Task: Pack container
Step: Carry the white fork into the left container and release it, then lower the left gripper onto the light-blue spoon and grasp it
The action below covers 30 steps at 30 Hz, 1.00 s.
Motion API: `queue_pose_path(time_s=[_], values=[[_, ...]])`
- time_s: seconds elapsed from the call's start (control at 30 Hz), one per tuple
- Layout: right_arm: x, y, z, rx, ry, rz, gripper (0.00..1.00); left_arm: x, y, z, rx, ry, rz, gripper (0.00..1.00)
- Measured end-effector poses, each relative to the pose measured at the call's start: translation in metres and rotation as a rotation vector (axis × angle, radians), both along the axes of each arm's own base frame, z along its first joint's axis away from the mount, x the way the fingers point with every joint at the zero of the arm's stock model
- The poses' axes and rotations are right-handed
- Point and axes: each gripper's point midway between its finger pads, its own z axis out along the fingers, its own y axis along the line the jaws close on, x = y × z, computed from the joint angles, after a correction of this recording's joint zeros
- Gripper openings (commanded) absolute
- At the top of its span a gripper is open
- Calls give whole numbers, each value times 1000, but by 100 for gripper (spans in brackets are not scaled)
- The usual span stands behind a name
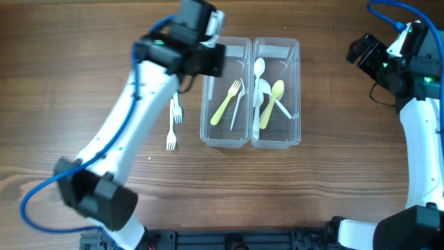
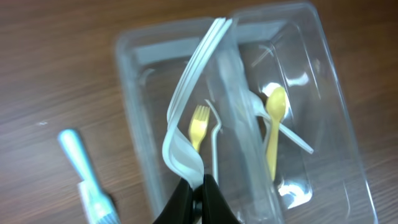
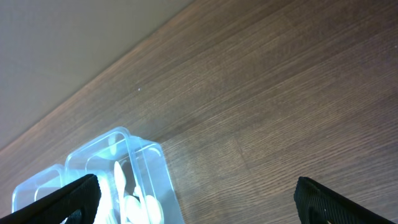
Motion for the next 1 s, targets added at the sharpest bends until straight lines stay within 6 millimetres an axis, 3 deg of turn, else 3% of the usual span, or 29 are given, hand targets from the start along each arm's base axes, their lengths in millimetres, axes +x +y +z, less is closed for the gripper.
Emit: queue_pose_path(time_s=[0.1,0.17,0.23,0.27,0.37,0.5,0.63,0.73,0.8,0.9,1.0], values=[[0,0,0,0,0,0,100,8,-21,-34,24,30,-7,4],[0,0,0,0,0,0,100,14,-33,-77,60,84,-9,7],[0,0,0,0,0,0,100,12,-39,-117,96,153,-7,17],[0,0,0,0,0,0,100,11,-39,-133,107,183,3,29],[0,0,0,0,0,0,100,8,-38,-153,124,224,18,45],[0,0,0,0,0,0,100,7,-35,-140,114,213,28,56],[0,0,0,0,0,0,100,7,-26,-101,92,156,50,62],[0,0,0,0,1,0,100,10,3,-58,104,90,113,63],[0,0,0,0,0,0,100,12,27,-42,125,70,164,60],[0,0,0,0,0,0,100,14,66,-40,168,96,246,57],[0,0,0,0,0,0,100,13,99,-60,201,164,309,56]])
